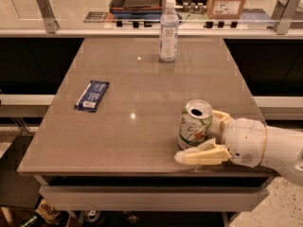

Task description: Knock 7up can over

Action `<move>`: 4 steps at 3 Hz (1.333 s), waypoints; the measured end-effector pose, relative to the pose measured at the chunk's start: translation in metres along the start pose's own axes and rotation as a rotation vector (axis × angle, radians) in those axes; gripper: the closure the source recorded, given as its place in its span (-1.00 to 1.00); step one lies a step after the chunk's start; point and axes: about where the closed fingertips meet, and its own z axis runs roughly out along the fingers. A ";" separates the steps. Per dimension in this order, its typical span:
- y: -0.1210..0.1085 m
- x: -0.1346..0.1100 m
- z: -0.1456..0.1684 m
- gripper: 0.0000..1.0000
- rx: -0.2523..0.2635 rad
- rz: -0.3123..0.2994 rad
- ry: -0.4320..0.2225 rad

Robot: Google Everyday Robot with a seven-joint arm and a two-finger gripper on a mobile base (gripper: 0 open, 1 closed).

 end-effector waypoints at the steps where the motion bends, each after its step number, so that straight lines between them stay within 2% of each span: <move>1: -0.001 0.000 0.009 -0.16 -0.021 0.030 0.004; 2: 0.000 0.000 0.012 0.28 -0.039 0.043 -0.001; 3: -0.005 -0.013 0.016 0.76 -0.055 -0.010 -0.021; 4: -0.010 -0.043 0.023 1.00 -0.076 -0.193 -0.065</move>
Offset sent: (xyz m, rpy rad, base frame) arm 0.0072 0.0093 -0.0055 0.0388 0.0643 0.0419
